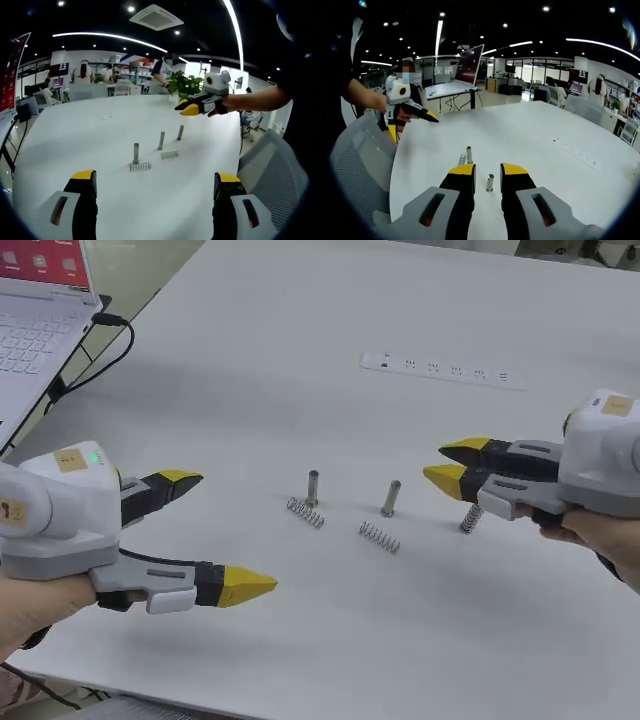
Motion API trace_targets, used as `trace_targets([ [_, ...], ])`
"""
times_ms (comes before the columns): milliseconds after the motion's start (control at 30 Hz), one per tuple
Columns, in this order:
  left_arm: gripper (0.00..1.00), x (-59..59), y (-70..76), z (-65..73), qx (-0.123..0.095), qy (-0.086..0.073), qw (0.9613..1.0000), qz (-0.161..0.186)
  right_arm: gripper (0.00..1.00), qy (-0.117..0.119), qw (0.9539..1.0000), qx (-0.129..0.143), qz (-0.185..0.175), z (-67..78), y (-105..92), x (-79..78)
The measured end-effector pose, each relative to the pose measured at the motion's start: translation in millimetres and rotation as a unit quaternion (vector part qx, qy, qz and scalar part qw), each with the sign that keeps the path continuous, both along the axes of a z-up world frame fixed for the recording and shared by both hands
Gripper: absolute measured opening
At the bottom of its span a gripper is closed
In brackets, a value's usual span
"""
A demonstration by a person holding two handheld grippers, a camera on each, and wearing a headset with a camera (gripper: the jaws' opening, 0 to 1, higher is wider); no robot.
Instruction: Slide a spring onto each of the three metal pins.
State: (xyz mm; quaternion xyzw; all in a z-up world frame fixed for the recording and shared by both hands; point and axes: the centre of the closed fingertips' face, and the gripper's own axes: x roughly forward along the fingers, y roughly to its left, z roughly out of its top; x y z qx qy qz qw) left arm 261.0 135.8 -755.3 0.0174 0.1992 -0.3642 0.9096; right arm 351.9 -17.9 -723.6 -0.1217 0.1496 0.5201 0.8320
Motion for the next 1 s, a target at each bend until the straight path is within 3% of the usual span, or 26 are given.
trace_targets([
  [567,0.94,-1.0,2.3,-3.4,-0.001,0.003,1.0000,0.002,0.18,0.027,0.9991,-0.023,0.024,-33.9,17.9,-22.4],
  [1000,0.94,-1.3,3.2,-4.2,-0.001,0.004,1.0000,0.002,0.17,0.067,0.9970,-0.040,0.007,-72.6,17.8,-21.7],
])
